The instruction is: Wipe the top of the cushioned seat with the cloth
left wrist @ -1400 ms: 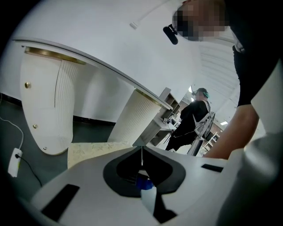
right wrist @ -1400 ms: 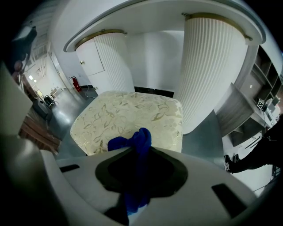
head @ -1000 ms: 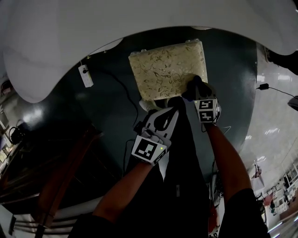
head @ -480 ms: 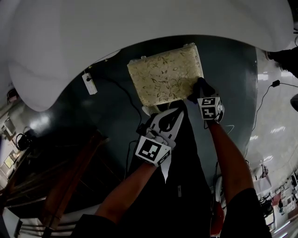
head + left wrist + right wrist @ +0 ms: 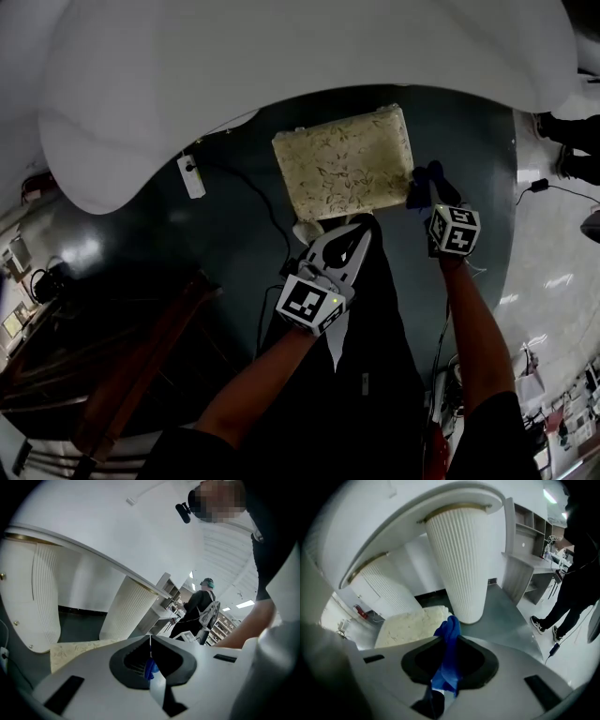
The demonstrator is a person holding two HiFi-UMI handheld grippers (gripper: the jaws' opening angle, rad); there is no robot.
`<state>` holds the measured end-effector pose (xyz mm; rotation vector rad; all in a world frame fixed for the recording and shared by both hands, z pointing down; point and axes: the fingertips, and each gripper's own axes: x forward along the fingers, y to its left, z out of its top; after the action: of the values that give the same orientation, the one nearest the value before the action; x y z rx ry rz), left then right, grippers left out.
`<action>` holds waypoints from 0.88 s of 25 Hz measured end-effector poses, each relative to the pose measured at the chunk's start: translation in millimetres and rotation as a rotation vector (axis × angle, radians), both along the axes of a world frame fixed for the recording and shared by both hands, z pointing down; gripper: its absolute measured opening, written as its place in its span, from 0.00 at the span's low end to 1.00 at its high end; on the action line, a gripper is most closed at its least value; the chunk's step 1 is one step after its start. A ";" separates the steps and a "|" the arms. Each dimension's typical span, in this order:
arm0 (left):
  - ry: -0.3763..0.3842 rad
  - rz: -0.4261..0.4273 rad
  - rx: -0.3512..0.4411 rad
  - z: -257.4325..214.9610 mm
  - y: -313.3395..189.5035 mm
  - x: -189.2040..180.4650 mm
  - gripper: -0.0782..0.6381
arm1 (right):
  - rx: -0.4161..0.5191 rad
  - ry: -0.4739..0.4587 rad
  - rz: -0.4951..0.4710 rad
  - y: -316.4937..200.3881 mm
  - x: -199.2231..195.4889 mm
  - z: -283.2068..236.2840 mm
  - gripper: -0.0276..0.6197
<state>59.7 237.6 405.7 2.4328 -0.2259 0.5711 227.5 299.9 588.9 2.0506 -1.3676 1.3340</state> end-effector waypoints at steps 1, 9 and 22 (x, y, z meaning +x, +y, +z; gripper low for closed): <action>0.007 -0.008 0.011 -9.1 -4.6 -1.5 0.14 | 0.041 -0.004 -0.001 -4.7 -2.0 -20.2 0.19; 0.023 -0.021 0.117 -120.9 -49.9 -22.4 0.14 | 0.248 0.052 -0.045 -48.7 -55.0 -222.5 0.19; 0.044 -0.183 0.293 -319.1 -117.9 -102.1 0.13 | 0.536 0.135 -0.081 -114.3 -165.0 -507.3 0.19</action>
<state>-42.4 119.7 86.6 2.6646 -0.5415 0.4269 62.5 185.6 81.6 2.3236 -1.8708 0.8333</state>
